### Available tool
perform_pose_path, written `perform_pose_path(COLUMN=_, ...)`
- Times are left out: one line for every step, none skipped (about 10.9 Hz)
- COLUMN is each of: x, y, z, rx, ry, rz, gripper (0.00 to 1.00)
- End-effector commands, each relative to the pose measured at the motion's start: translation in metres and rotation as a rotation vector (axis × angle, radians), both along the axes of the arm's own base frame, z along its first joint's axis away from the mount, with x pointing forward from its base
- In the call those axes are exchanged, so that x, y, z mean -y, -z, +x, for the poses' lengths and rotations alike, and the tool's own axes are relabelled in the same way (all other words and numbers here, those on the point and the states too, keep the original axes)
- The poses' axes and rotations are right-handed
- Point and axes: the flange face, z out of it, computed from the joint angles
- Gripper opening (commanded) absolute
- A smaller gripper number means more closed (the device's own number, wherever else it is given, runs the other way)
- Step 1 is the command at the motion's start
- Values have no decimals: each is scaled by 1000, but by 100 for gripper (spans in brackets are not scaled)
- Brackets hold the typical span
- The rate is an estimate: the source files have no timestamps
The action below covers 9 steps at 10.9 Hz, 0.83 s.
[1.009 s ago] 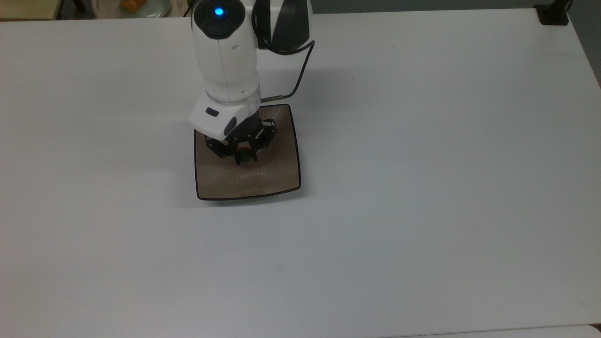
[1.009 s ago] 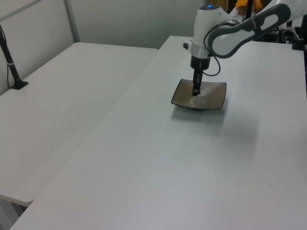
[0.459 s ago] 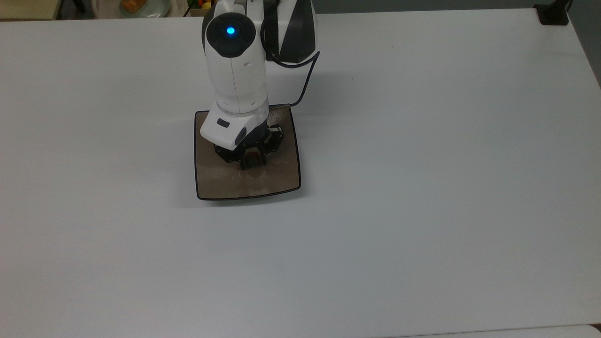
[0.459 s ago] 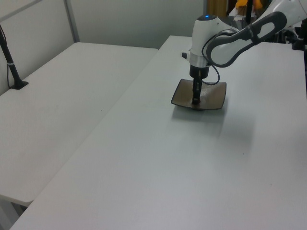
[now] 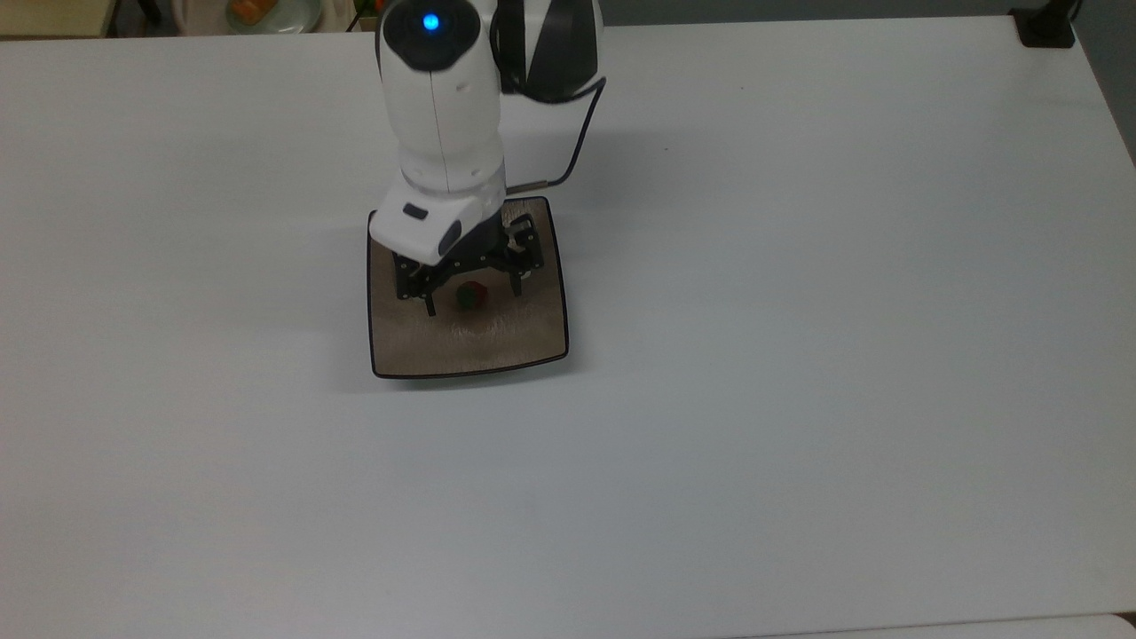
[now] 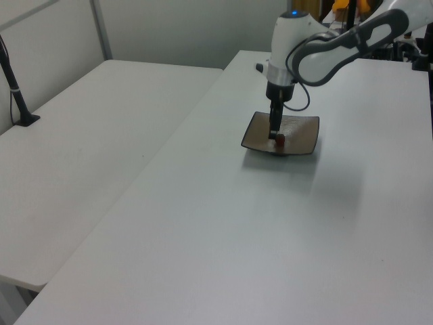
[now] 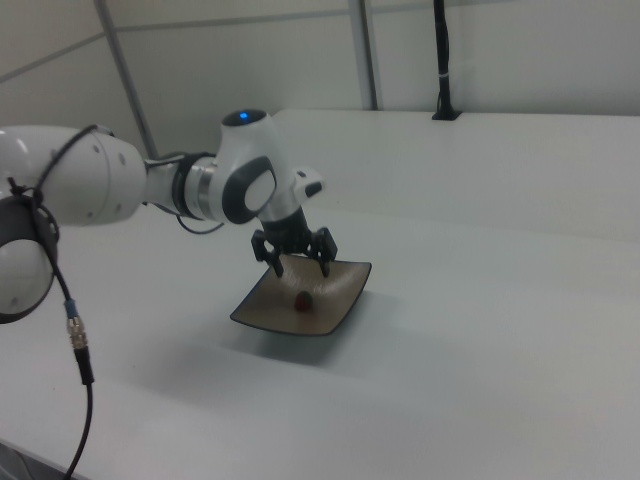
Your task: Strawberries on a ceramic plate
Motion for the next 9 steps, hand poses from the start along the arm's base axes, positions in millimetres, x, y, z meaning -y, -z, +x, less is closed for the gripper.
perform_pose_path(x=1, y=-85, z=-25, rx=46, ry=20, rz=12, gripper=100)
perform_pose_path(x=3, y=-116, z=-39, rx=39, ry=22, rz=9, gripper=100)
perform_pose_path(x=7, y=-145, z=-53, rx=30, ry=27, rz=7, gripper=100)
perform_pose_path(x=13, y=-178, z=-66, rx=28, ry=36, rz=7, gripper=100)
perform_pose_path(x=15, y=-199, z=-80, rx=-4, ry=41, rz=5, gripper=100)
perform_pose_path(x=18, y=-217, z=-93, rx=-22, ry=54, rz=5, gripper=100)
perform_pose_path(x=17, y=-227, z=-105, rx=-43, ry=98, rz=11, gripper=100)
perform_pose_path(x=14, y=-233, z=-115, rx=-73, ry=163, rz=17, gripper=100)
perform_pose_path(x=10, y=-236, z=-124, rx=-104, ry=241, rz=21, gripper=100)
